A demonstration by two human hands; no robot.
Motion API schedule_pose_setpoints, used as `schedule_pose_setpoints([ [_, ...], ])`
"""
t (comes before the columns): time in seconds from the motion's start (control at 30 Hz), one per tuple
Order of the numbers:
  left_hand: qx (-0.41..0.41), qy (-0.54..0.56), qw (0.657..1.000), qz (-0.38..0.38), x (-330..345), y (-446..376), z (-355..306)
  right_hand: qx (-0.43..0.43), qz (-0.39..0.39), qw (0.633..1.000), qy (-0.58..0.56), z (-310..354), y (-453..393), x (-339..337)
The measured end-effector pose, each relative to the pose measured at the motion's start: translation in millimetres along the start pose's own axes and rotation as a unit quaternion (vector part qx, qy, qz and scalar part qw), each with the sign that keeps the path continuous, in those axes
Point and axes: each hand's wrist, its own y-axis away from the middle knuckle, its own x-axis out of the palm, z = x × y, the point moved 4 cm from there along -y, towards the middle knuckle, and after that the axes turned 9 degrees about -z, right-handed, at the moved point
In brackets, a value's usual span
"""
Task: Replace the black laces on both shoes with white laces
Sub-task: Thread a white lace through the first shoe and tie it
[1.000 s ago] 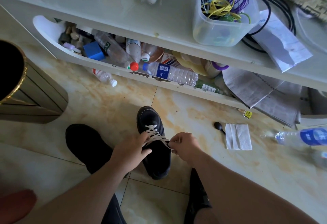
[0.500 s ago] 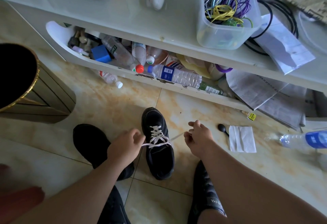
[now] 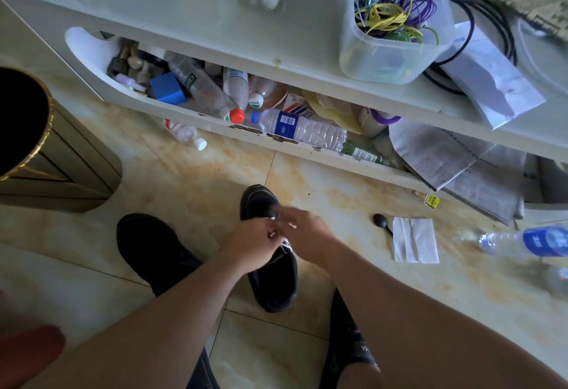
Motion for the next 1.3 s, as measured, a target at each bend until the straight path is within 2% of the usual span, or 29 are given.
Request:
schedule_pose_setpoints([
  [0.07,-0.001,0.011,1.000,-0.016,-16.2,-5.8,1.6,-0.015,-0.002,0.998,0.065,-0.5,2.7,6.9],
  [0.2,-0.021,0.052,0.997,-0.050,-37.0,-10.4,8.1,0.002,-0.045,0.998,0.054,-13.8,2.3,7.4],
  [0.37,-0.046,0.160,0.985,-0.053,-33.4,-10.5,11.2,0.059,-0.023,0.997,-0.044,-12.4,10.4,21.7],
  [0.47,-0.060,0.218,0.973,-0.056,-31.4,-10.4,11.4,0.107,0.011,0.982,-0.158,-9.4,11.3,39.7],
  [0.6,-0.082,0.273,0.957,-0.047,-31.4,-7.7,6.6,0.131,0.029,0.963,-0.234,-6.4,12.0,32.5],
  [0.67,-0.073,0.226,0.971,-0.037,-32.4,-6.1,4.5,0.177,0.024,0.931,-0.319,-8.7,12.6,22.8],
  [0.73,-0.036,0.053,0.998,-0.004,-38.3,-3.1,4.5,0.225,0.010,0.899,-0.375,-16.4,12.8,15.4],
  [0.77,-0.004,-0.073,0.997,0.017,-41.9,-1.6,6.0,0.244,0.003,0.890,-0.386,-21.7,13.0,12.9],
  [0.8,0.021,-0.184,0.982,0.039,-44.0,-0.3,10.9,0.260,-0.005,0.886,-0.383,-28.1,12.2,11.7],
  [0.83,0.026,-0.255,0.965,0.061,-45.6,1.8,16.8,0.270,-0.013,0.887,-0.373,-34.3,10.9,11.4],
  [0.87,0.012,-0.277,0.958,0.075,-46.0,3.1,23.5,0.274,-0.024,0.892,-0.359,-39.0,10.1,12.0],
  [0.9,-0.013,-0.256,0.963,0.079,-46.5,4.4,28.3,0.274,-0.033,0.897,-0.346,-40.3,10.5,12.4],
  [0.93,-0.052,-0.183,0.979,0.069,-44.9,4.5,31.0,0.270,-0.038,0.902,-0.336,-40.3,10.6,13.9],
  [0.97,-0.096,-0.060,0.992,0.049,-41.1,3.8,31.2,0.265,-0.039,0.907,-0.325,-38.7,11.1,15.7],
  [1.0,-0.143,0.089,0.985,0.024,-34.2,2.4,29.3,0.261,-0.039,0.911,-0.318,-36.9,11.7,18.1],
  [1.03,-0.182,0.220,0.958,-0.002,-28.6,1.8,23.0,0.259,-0.038,0.912,-0.314,-35.1,12.8,20.3],
  [1.1,-0.216,0.357,0.909,-0.020,-12.3,1.0,9.9,0.259,-0.029,0.913,-0.315,-33.4,13.6,24.1],
  [1.2,-0.242,0.430,0.869,-0.031,8.0,1.0,5.8,0.266,-0.034,0.906,-0.327,-34.8,13.3,19.4],
  [1.23,-0.273,0.462,0.842,-0.053,8.9,1.1,10.1,0.270,-0.040,0.903,-0.331,-37.4,13.0,16.7],
  [1.3,-0.349,0.542,0.761,-0.077,9.7,2.1,25.2,0.279,-0.050,0.899,-0.335,-43.9,11.9,13.6],
])
